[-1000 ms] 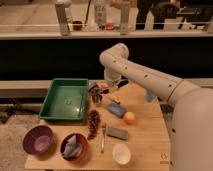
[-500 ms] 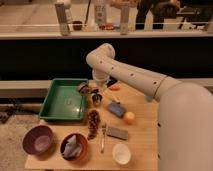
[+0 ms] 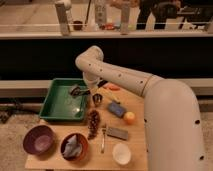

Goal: Place brush in tray

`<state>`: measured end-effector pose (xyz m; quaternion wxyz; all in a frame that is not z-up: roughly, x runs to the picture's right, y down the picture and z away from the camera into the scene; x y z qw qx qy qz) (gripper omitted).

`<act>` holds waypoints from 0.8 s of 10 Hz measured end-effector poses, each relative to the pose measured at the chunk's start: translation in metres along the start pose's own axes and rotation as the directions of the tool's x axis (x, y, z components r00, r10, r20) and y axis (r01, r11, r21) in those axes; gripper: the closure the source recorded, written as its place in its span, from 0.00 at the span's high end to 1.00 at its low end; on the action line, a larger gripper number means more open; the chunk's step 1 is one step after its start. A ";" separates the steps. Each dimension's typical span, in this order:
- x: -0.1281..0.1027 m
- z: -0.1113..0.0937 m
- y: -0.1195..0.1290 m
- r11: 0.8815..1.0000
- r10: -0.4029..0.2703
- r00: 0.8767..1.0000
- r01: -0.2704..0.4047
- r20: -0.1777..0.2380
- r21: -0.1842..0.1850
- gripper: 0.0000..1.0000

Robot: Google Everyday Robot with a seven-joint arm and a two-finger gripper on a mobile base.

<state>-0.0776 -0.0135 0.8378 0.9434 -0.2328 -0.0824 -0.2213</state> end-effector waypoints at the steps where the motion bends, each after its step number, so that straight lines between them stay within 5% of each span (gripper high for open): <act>1: -0.002 0.000 -0.002 1.000 -0.009 1.000 0.009 -0.004 0.008 0.03; 8: -0.048 -0.002 -0.024 0.992 -0.113 0.994 0.112 0.007 0.052 0.03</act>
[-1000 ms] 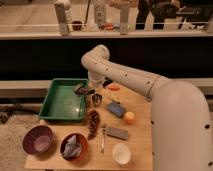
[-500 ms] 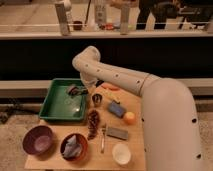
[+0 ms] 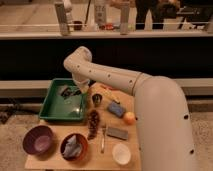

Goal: Place brush in tray

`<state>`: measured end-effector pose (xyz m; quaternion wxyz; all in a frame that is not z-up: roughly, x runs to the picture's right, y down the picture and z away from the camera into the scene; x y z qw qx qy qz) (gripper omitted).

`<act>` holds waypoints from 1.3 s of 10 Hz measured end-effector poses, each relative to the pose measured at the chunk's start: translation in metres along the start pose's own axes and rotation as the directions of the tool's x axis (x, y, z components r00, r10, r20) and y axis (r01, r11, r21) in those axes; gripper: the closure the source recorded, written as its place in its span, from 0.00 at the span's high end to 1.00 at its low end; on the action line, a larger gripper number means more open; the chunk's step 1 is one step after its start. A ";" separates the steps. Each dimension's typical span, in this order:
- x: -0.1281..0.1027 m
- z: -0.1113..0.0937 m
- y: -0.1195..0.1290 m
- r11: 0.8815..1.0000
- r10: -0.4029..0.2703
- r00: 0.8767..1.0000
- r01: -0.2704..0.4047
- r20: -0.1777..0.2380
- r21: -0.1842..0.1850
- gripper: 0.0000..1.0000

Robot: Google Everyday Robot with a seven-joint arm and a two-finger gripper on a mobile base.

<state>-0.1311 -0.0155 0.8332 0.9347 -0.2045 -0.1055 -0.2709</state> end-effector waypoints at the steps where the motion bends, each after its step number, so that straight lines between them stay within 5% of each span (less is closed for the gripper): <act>1: -0.007 0.002 -0.003 1.000 -0.016 1.000 0.016 0.005 0.005 0.03; 13: -0.044 0.016 -0.025 0.981 -0.182 0.982 0.178 0.053 0.077 0.03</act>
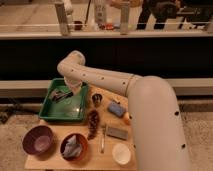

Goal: Place brush in tray

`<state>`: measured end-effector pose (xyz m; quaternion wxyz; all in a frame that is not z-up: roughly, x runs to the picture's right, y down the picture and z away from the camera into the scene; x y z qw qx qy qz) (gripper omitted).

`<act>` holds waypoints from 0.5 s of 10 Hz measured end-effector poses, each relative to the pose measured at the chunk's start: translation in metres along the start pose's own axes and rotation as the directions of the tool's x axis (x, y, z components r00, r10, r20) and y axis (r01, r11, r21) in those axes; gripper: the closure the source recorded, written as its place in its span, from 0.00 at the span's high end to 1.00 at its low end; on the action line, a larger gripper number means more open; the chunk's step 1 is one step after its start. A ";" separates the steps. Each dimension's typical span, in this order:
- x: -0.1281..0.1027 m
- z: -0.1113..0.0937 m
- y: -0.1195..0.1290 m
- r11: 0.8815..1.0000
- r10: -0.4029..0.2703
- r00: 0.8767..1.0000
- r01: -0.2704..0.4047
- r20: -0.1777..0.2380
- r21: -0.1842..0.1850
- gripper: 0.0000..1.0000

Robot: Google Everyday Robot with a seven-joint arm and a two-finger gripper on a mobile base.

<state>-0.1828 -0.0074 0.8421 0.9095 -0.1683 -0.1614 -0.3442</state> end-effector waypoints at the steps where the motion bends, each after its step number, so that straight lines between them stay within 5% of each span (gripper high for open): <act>1: -0.001 0.002 -0.002 1.000 -0.012 1.000 0.012 0.006 0.005 0.03; 5: -0.005 0.005 -0.008 0.998 -0.058 0.998 0.058 0.028 0.029 0.03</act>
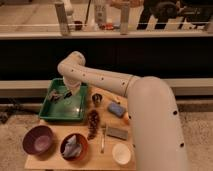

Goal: Place brush in tray

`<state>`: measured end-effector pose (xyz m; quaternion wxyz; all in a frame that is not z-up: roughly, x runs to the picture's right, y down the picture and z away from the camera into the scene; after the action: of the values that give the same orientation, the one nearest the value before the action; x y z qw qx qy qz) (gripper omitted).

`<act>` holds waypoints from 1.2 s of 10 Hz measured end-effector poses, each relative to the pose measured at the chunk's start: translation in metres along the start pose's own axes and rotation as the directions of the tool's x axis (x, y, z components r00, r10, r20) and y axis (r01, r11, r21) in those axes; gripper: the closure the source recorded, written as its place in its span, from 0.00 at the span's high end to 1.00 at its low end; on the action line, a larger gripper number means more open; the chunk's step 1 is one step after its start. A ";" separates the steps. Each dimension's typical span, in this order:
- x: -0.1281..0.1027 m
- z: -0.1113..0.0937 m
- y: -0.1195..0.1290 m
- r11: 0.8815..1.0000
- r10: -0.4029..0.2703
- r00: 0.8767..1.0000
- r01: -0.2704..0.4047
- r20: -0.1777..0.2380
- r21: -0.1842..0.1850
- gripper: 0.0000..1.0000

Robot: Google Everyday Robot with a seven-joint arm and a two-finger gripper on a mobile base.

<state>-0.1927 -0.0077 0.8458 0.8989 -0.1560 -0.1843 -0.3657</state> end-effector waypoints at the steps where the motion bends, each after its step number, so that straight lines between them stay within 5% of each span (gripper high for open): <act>1: -0.002 0.001 -0.002 1.000 -0.010 1.000 0.010 0.006 0.003 0.03; 12: -0.018 0.016 -0.019 0.984 -0.167 0.984 0.162 0.057 0.079 0.03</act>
<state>-0.2214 -0.0030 0.8551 0.8644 -0.1182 -0.2384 -0.4266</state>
